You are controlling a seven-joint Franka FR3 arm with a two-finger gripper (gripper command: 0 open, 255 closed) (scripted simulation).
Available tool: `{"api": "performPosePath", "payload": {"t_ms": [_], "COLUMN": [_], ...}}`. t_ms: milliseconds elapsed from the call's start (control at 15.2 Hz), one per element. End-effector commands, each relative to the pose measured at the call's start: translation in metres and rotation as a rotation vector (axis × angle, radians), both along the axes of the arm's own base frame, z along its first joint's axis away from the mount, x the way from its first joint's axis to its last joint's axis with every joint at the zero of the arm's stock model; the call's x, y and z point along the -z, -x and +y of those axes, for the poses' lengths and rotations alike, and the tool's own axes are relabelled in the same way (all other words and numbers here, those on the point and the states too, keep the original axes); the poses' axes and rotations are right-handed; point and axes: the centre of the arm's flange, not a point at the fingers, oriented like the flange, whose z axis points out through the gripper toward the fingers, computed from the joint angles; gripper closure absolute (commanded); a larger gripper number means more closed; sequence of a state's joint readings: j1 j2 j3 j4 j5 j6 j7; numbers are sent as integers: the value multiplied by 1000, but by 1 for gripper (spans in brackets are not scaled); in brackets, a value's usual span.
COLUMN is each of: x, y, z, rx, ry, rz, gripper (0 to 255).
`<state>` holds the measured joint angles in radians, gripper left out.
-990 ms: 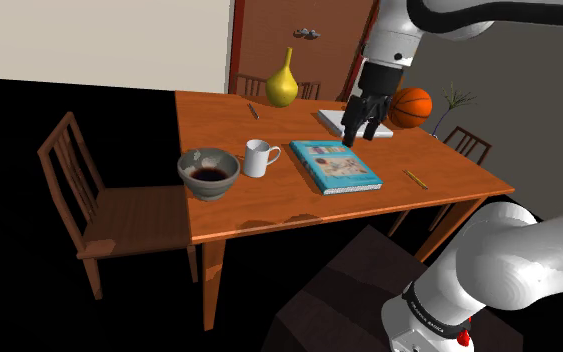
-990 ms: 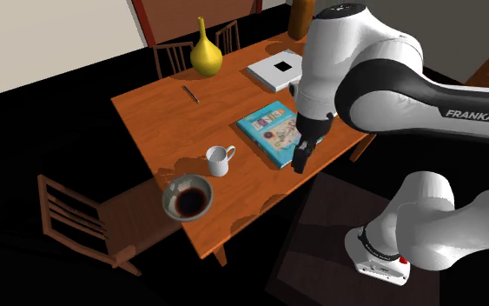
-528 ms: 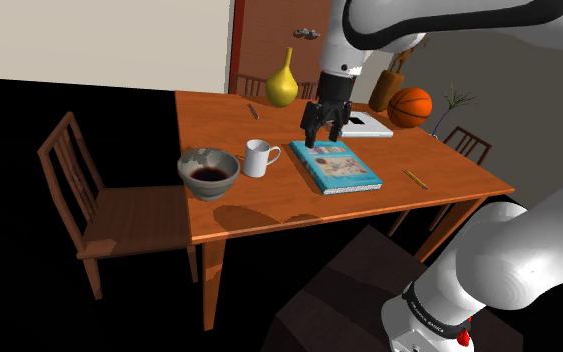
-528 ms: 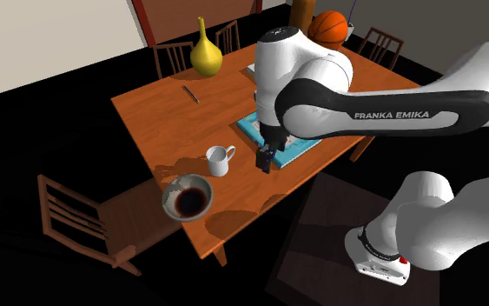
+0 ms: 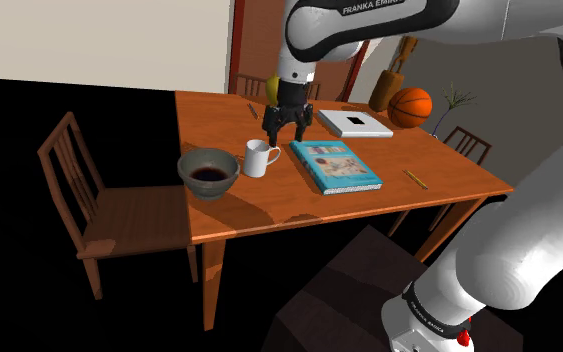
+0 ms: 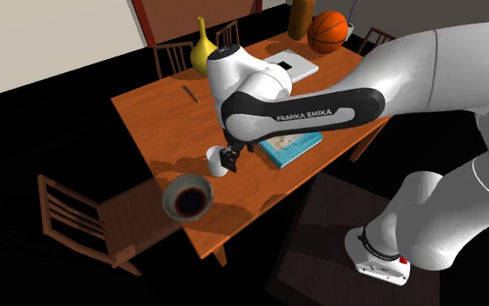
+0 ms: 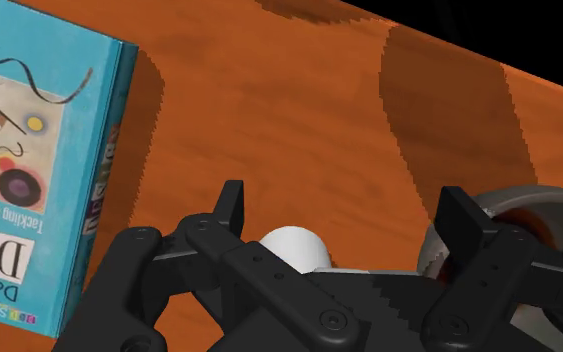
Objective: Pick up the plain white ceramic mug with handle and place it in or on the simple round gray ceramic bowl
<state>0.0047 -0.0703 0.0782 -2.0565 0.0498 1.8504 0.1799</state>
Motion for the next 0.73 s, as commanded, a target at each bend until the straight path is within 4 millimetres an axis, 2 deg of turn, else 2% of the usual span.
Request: {"api": "performPosePath", "payload": {"t_ms": [0, 660], "x": [14, 80], "y": [-23, -142], "z": [-1, 8], "rx": [10, 60], "ry": [6, 35], "rz": [6, 33], "gripper": [0, 0]}}
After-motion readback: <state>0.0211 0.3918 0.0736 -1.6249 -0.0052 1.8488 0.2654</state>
